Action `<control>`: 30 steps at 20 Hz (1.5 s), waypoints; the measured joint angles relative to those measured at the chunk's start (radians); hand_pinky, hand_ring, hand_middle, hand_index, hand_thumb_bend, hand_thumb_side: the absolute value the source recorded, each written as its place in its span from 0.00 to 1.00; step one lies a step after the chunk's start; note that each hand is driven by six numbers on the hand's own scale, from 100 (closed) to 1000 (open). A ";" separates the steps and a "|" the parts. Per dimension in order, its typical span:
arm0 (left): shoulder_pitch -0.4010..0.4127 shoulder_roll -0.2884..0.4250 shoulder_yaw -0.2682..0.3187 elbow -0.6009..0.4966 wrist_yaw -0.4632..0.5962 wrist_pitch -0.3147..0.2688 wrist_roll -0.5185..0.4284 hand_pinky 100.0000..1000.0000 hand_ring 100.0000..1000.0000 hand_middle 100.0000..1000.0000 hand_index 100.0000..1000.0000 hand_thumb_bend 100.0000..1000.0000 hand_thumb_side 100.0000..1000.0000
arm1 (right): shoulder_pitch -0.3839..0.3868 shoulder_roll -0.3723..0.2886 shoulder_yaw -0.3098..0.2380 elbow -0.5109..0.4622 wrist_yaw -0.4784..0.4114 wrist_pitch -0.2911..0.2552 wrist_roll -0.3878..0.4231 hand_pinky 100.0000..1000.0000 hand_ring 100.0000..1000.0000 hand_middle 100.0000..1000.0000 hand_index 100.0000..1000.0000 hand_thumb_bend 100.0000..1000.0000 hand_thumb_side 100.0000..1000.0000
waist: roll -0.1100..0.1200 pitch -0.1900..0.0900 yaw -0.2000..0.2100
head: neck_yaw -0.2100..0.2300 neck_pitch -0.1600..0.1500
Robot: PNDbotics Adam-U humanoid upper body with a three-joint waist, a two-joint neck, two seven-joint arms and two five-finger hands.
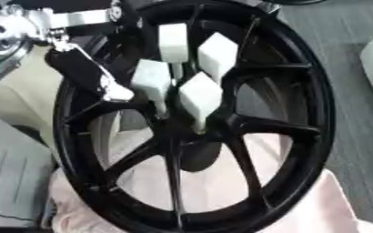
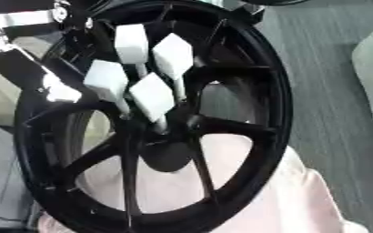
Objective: Pull the pin out of the wheel hub.
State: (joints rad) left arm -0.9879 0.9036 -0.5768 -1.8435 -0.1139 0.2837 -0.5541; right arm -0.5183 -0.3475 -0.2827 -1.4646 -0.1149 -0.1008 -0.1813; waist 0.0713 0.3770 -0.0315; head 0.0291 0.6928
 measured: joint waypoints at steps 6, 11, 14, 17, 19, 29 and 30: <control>-0.005 -0.011 -0.006 0.007 0.009 -0.003 -0.008 0.49 0.51 0.57 0.72 0.43 0.16 | 0.000 0.000 0.000 0.000 0.000 0.000 0.000 0.84 0.73 0.61 0.68 0.23 0.49 | -0.001 0.000 0.000 | 0.000 0.000; -0.007 -0.023 -0.016 0.022 0.011 -0.004 -0.015 0.48 0.50 0.57 0.72 0.42 0.15 | 0.000 0.000 0.000 0.000 0.000 0.001 -0.001 0.84 0.73 0.61 0.68 0.23 0.49 | -0.003 0.000 0.000 | 0.000 0.000; -0.007 -0.026 -0.022 0.033 0.008 -0.006 -0.021 0.48 0.50 0.57 0.72 0.41 0.15 | 0.000 0.001 0.000 0.000 0.000 0.001 -0.001 0.84 0.73 0.61 0.68 0.23 0.49 | -0.004 0.000 -0.001 | 0.001 0.000; -0.008 -0.034 -0.025 0.043 0.006 -0.008 -0.023 0.47 0.49 0.56 0.71 0.39 0.14 | 0.000 0.002 0.000 0.000 0.000 0.002 -0.002 0.84 0.73 0.61 0.68 0.23 0.49 | -0.005 0.000 -0.001 | 0.002 0.000; -0.008 -0.034 -0.026 0.045 0.006 -0.009 -0.025 0.46 0.49 0.55 0.70 0.38 0.14 | 0.000 0.003 0.000 0.000 0.000 0.002 -0.002 0.84 0.73 0.61 0.68 0.23 0.49 | -0.005 0.000 -0.001 | 0.003 0.000; -0.008 -0.042 -0.027 0.048 0.026 -0.006 -0.009 0.42 0.43 0.48 0.65 0.34 0.12 | -0.001 0.008 0.000 0.000 0.000 0.004 -0.004 0.84 0.73 0.61 0.68 0.23 0.49 | -0.005 0.000 -0.001 | 0.005 0.000; -0.008 -0.042 -0.027 0.049 0.026 -0.007 -0.007 0.41 0.42 0.47 0.64 0.33 0.12 | -0.001 0.008 0.000 0.000 0.000 0.004 -0.004 0.84 0.73 0.61 0.68 0.23 0.49 | -0.005 0.000 -0.001 | 0.005 0.000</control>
State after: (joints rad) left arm -0.9963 0.8611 -0.6040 -1.7947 -0.0879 0.2767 -0.5611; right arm -0.5193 -0.3391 -0.2827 -1.4646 -0.1147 -0.0970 -0.1854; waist 0.0662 0.3770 -0.0324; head 0.0342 0.6927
